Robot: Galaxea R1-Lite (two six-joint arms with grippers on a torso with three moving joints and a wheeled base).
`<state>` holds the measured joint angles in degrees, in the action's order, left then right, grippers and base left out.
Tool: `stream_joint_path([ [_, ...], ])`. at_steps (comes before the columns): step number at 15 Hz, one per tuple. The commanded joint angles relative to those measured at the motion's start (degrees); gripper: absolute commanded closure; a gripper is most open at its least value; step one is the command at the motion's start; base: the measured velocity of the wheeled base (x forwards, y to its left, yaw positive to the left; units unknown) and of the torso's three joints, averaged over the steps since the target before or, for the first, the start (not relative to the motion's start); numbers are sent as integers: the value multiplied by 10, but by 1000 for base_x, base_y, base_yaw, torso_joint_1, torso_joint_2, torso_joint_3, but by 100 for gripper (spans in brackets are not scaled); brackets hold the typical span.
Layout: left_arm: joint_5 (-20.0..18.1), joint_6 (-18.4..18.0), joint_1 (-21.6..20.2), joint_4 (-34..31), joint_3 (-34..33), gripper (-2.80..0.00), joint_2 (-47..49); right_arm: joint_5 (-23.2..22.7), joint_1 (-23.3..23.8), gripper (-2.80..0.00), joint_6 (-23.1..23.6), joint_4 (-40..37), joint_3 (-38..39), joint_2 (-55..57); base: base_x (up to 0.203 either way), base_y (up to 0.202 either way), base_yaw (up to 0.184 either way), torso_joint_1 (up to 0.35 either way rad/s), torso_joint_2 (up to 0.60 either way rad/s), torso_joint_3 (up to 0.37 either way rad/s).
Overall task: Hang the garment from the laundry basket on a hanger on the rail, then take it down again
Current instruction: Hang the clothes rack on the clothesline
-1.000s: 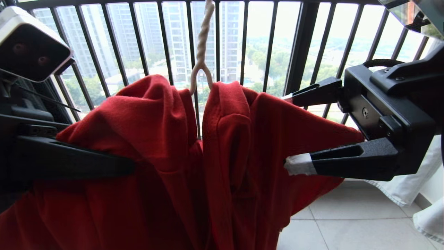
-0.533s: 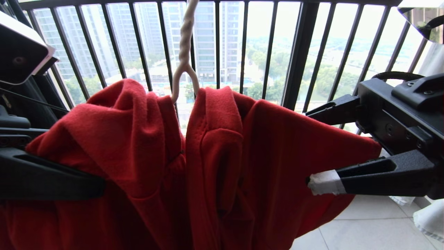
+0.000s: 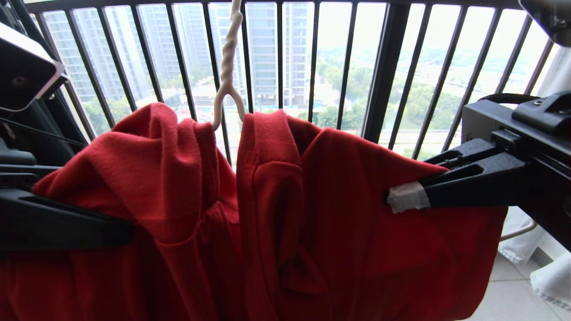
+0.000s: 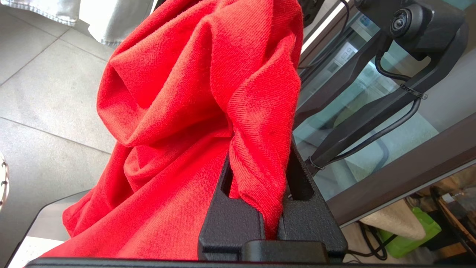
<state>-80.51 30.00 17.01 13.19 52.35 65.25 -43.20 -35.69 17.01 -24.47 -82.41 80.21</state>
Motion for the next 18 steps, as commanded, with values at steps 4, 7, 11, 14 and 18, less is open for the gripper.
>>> stream_joint_path([
  [4,0,2,0,1,0,0,1,0,0,0,0,-4,6,-5,0,0,0,0,0,0],
  [7,3,0,0,1,0,0,3,2,0,0,1,-3,6,-8,0,0,0,0,0,0],
  [11,10,1,0,38,-15,-280,8,3,0,0,3,-2,5,-8,0,0,0,0,0,0],
  [14,11,2,0,47,-18,-280,8,3,0,0,3,-1,4,-8,0,0,0,0,0,0],
  [18,12,-1,-2,48,-19,-280,19,4,0,0,3,-1,2,-12,0,0,0,0,0,0],
])
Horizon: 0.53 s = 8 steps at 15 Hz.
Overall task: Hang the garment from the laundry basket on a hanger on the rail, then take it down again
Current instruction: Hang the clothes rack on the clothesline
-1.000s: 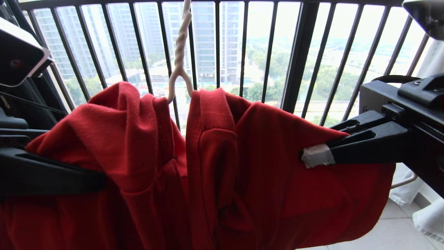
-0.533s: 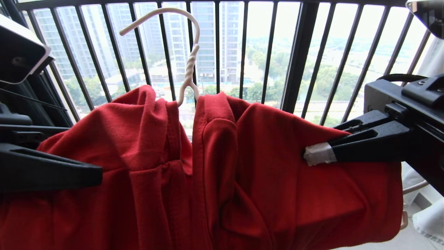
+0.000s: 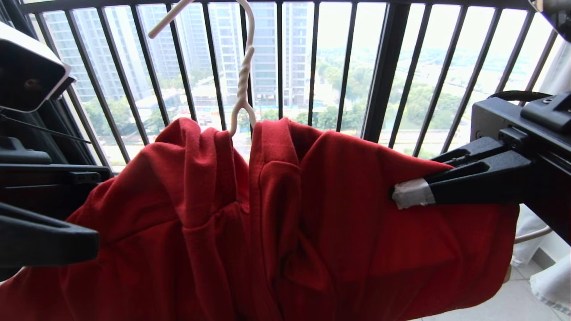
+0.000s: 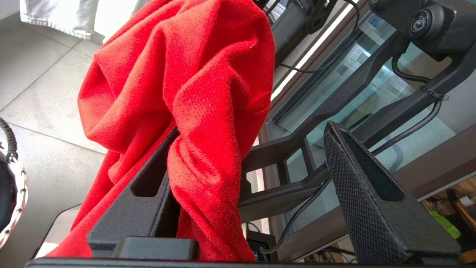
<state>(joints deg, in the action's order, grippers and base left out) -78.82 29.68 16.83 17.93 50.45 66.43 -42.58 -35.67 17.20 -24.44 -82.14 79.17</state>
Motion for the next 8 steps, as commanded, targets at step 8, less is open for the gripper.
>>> stream_joint_path([
  [8,90,3,-11,54,-7,-280,15,14,0,0,1,-2,0,-12,0,0,0,0,0,0],
])
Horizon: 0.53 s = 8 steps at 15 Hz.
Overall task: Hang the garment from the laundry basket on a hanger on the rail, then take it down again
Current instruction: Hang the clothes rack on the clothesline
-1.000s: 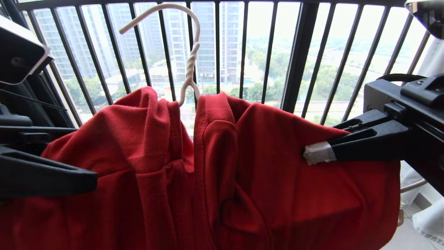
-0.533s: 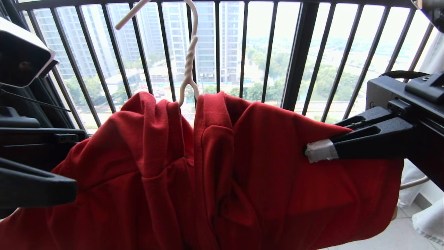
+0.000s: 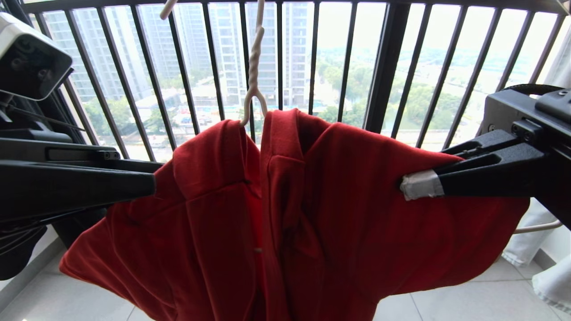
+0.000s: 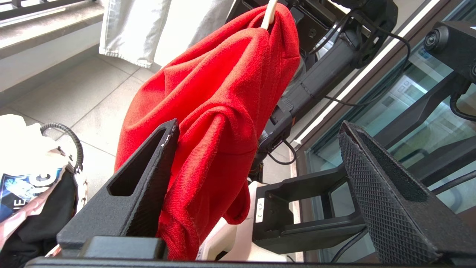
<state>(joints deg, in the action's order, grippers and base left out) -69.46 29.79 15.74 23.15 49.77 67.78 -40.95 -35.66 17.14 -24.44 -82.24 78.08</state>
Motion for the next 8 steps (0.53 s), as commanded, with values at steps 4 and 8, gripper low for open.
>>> stream_joint_path([
  [4,-3,3,-7,2,1,-280,-4,-2,1,0,2,-1,1,-1,0,0,0,0,0,0],
  [8,-1,4,-58,2,16,-280,-5,-2,10,0,3,0,1,0,0,0,0,0,0,0],
])
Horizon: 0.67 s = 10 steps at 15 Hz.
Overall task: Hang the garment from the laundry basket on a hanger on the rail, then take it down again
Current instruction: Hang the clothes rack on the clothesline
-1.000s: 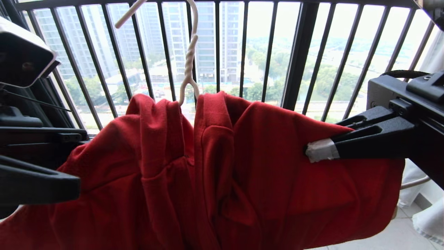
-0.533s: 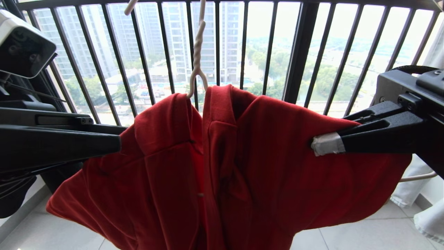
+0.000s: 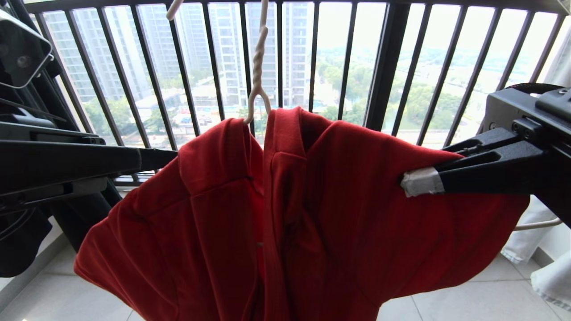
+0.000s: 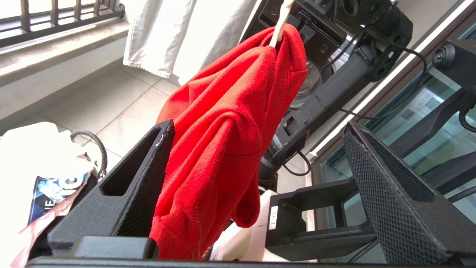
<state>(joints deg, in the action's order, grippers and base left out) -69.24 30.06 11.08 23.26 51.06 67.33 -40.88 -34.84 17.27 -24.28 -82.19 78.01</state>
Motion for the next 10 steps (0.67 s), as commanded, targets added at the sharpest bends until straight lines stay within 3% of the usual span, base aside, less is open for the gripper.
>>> stream_joint_path([
  [1,-3,3,-21,1,10,-280,-1,-3,4,0,1,-1,0,1,0,0,0,0,0,0],
  [6,4,4,-61,1,22,-280,5,-3,13,0,1,-1,2,1,0,0,0,0,0,0],
  [7,3,3,-63,1,22,0,4,-3,14,0,1,-1,2,1,0,0,0,0,0,0],
  [10,4,2,-72,1,25,0,15,-3,23,0,1,0,1,1,0,0,0,0,0,0],
])
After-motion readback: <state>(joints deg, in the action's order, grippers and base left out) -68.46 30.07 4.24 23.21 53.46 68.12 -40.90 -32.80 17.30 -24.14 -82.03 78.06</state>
